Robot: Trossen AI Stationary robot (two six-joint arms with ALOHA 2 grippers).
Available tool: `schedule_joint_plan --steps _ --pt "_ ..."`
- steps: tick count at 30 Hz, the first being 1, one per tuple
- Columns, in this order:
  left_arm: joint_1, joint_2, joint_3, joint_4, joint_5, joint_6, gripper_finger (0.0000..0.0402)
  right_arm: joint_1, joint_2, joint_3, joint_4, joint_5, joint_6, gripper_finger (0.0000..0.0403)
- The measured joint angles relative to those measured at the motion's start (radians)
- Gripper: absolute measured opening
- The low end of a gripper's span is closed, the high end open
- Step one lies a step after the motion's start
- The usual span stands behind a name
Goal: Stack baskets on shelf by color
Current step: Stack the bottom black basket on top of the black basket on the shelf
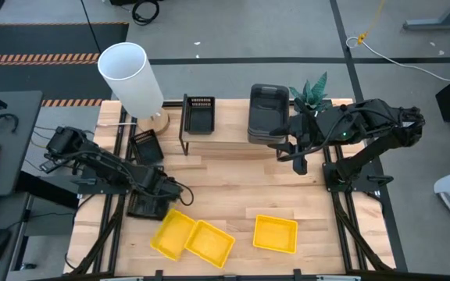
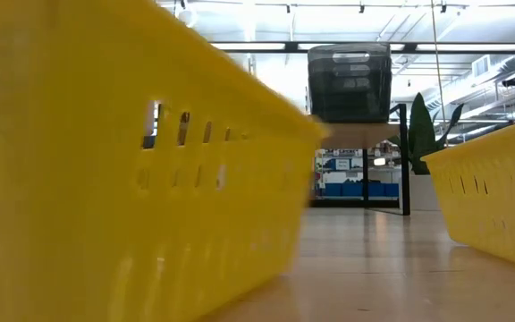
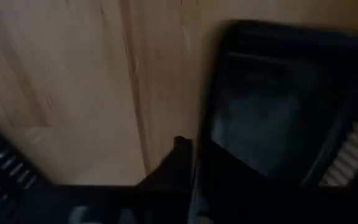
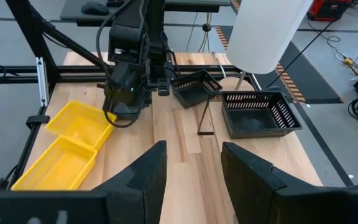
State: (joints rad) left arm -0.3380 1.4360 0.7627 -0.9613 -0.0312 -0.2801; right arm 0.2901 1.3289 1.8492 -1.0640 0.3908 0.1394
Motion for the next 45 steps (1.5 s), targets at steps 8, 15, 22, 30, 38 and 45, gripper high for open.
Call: schedule_joint_plan --steps 8,15,22,30,38,45 --pt "0.075 -0.024 0.128 -0.169 -0.046 -0.032 0.0008 0.000 0.000 0.000 0.000 0.000 -0.037 0.0158" --pt "0.201 -0.043 0.389 -0.297 0.047 -0.138 0.0009 -0.012 0.000 0.000 0.000 0.000 -0.053 0.0158" --pt "0.399 -0.045 0.667 -0.319 0.061 -0.414 0.0007 -0.012 0.003 0.000 0.001 -0.027 -0.053 0.0158" --pt "0.665 -0.044 0.888 -0.244 0.002 -0.634 0.0008 -0.012 0.024 0.000 0.000 -0.066 -0.031 0.0158" --pt "0.847 0.008 0.923 -0.087 0.006 -0.706 0.0008 -0.002 0.039 0.000 0.019 -0.080 -0.052 0.0158" --pt "0.878 0.088 0.923 -0.074 0.040 -0.668 0.0008 -0.002 0.042 0.000 0.044 -0.130 -0.060 0.0158"
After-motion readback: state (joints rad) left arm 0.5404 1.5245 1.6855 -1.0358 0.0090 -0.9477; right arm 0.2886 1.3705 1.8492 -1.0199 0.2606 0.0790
